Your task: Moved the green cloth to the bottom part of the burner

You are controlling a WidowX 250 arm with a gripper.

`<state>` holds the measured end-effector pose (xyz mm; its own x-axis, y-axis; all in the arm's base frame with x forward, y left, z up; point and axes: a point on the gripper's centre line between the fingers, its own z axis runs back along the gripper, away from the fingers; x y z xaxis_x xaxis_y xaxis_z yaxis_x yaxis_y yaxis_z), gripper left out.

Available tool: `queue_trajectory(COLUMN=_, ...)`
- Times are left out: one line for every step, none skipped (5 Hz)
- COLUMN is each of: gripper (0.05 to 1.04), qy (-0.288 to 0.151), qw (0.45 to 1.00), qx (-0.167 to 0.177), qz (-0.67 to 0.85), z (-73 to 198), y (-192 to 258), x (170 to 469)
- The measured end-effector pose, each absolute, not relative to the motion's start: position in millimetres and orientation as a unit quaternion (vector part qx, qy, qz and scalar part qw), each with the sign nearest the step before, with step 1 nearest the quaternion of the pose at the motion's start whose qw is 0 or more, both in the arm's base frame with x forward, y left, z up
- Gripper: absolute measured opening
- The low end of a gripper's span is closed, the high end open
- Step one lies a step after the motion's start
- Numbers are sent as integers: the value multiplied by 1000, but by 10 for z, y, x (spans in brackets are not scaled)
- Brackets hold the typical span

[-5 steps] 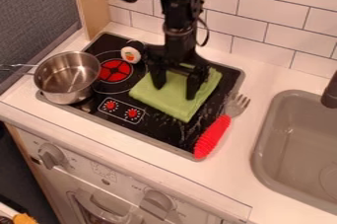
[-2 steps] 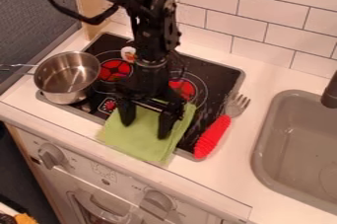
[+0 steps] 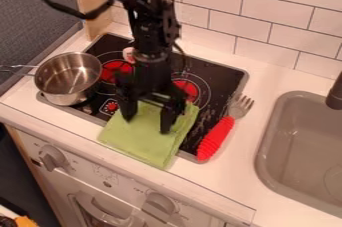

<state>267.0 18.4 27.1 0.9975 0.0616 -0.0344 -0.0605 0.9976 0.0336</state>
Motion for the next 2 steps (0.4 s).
queue_trajectory(gripper=999, qy=-30, qw=999, qx=27, qz=35, z=608, y=191, x=2630)
queue_trajectory(gripper=999, qy=-32, qw=998, qx=28, qz=41, z=657, y=178, x=2587)
